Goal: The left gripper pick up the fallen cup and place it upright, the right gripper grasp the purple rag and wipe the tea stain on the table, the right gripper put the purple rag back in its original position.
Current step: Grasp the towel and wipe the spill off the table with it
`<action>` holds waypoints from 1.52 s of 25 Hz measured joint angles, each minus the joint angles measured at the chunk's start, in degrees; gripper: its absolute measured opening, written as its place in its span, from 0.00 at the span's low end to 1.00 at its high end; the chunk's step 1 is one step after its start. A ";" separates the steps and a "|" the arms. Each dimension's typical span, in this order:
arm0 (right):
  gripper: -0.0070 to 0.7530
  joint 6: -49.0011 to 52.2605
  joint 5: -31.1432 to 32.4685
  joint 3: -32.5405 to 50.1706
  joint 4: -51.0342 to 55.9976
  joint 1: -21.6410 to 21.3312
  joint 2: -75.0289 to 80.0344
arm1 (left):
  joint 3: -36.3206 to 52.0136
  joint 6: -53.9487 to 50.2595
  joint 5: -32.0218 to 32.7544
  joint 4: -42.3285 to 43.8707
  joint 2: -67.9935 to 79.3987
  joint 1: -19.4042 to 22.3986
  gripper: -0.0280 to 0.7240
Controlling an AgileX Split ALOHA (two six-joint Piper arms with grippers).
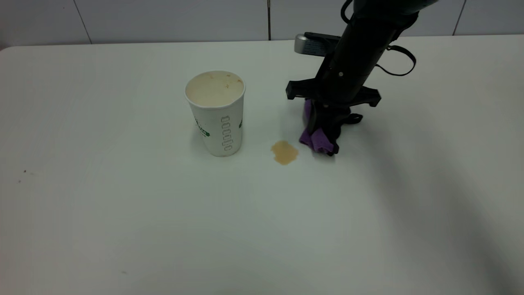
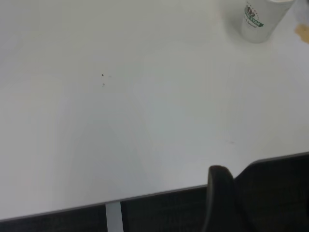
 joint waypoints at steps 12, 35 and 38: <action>0.07 -0.18 2.62 -1.13 1.34 4.63 0.31 | 0.00 0.00 0.00 0.00 0.00 0.00 0.63; 0.07 -3.09 10.49 -1.13 9.12 6.43 0.47 | 0.00 0.00 0.00 0.00 0.00 0.00 0.63; 0.07 -3.16 6.60 -1.13 9.17 6.43 0.52 | 0.00 0.00 0.00 0.00 0.00 0.00 0.63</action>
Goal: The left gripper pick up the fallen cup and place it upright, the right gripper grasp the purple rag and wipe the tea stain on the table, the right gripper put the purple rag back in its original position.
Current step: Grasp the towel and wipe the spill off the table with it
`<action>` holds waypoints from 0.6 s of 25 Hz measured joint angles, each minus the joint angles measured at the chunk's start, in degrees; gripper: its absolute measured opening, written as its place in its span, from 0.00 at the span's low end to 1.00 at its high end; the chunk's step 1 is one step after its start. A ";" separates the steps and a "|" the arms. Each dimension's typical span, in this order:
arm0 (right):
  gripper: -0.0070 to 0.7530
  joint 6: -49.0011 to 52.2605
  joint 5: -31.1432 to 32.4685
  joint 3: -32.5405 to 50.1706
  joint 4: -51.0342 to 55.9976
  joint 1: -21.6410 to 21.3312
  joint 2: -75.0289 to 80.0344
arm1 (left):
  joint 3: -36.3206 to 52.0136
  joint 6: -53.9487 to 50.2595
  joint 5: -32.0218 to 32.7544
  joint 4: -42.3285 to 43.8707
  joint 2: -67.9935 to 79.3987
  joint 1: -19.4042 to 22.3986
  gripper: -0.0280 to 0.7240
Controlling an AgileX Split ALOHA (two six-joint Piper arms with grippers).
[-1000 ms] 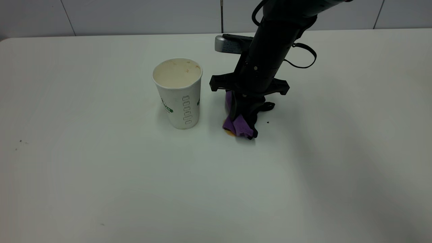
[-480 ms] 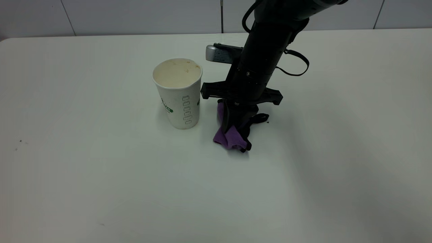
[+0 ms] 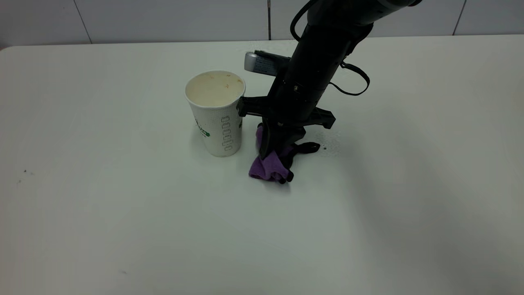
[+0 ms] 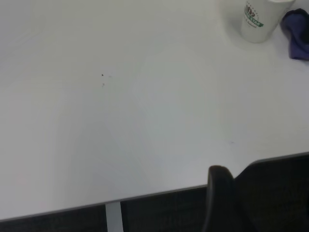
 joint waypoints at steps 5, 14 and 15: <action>0.07 -0.05 -4.22 0.00 -0.99 0.00 0.00 | 0.00 0.00 0.00 0.00 0.00 0.00 0.63; 0.07 6.30 -1.35 0.00 -18.64 0.00 0.00 | 0.00 0.00 0.00 0.00 0.00 0.00 0.63; 0.07 7.58 -0.84 0.00 -20.55 0.00 0.00 | 0.00 0.00 0.00 0.00 0.00 0.00 0.63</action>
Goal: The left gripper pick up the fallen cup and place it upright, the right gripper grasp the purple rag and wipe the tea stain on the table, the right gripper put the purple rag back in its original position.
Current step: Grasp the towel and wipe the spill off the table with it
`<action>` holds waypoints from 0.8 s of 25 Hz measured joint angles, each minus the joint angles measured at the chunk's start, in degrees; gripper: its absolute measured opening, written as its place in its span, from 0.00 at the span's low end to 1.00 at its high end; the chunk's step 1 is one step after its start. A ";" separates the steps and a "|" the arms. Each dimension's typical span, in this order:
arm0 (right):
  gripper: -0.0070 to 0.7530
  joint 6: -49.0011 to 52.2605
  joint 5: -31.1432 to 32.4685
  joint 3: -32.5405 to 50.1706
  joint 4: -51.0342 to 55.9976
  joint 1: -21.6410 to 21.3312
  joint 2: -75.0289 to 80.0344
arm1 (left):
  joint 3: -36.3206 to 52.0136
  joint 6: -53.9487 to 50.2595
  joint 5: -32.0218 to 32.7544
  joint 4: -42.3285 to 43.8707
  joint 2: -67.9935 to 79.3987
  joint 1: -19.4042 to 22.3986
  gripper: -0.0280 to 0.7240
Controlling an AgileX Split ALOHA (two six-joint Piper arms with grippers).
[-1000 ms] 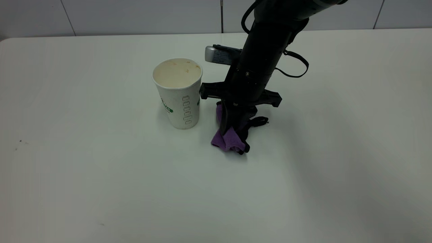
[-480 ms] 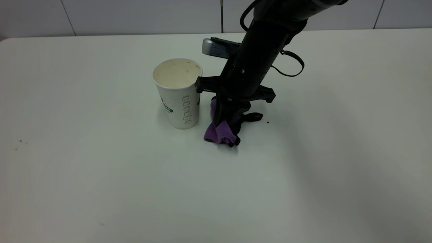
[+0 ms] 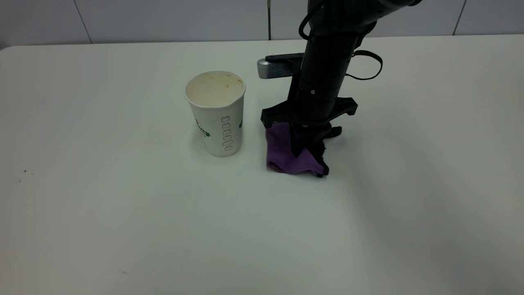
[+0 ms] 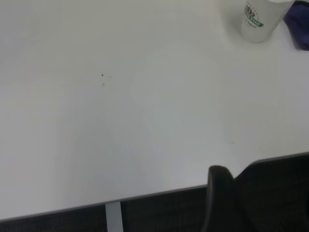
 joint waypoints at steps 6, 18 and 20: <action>0.07 4.66 4.02 -0.05 -10.80 -0.51 0.00 | 0.00 -0.05 0.00 0.00 0.00 0.00 0.63; 0.07 5.54 7.39 -0.09 -16.28 -13.18 0.00 | 0.00 -0.05 0.00 0.00 0.00 0.00 0.63; 0.07 5.54 8.05 -0.09 -17.92 -15.96 0.00 | 0.00 -0.05 0.00 0.00 0.00 0.00 0.63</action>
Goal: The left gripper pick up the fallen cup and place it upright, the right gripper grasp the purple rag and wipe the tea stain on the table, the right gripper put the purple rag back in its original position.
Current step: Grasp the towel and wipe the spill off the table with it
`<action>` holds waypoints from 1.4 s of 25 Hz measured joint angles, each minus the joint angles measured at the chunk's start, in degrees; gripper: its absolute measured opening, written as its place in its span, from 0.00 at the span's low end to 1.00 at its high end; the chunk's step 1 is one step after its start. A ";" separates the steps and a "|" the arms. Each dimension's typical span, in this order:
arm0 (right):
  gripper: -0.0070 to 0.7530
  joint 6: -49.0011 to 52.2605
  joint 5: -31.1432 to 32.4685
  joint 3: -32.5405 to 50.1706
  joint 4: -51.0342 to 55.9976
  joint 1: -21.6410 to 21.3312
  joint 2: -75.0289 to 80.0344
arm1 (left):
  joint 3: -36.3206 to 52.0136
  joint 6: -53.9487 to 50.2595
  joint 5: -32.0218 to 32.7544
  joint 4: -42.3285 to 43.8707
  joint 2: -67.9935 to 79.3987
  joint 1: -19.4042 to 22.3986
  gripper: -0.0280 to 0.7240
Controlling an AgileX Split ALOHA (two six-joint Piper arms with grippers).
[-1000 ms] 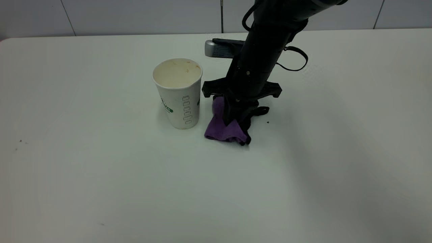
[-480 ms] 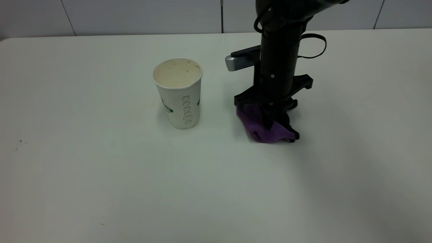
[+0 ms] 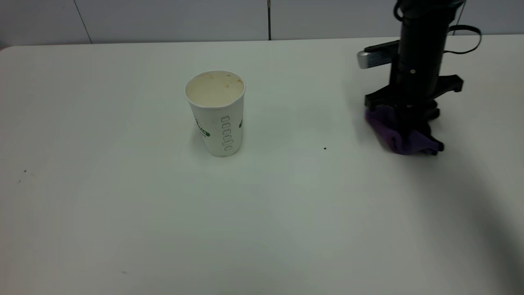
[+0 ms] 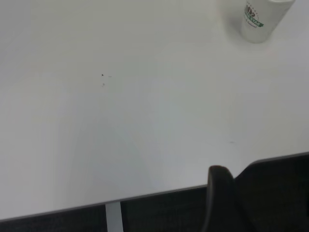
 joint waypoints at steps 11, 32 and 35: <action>0.07 -6.15 4.71 0.00 4.71 -7.48 0.00 | 0.00 0.00 0.00 0.00 0.00 0.00 0.63; 0.79 -1.21 10.72 0.00 -11.95 -5.29 -4.98 | 0.00 0.00 0.00 0.00 0.00 0.00 0.63; 0.77 -4.59 11.37 0.00 -6.68 -4.68 -9.48 | 0.00 0.00 0.00 0.00 0.00 0.00 0.63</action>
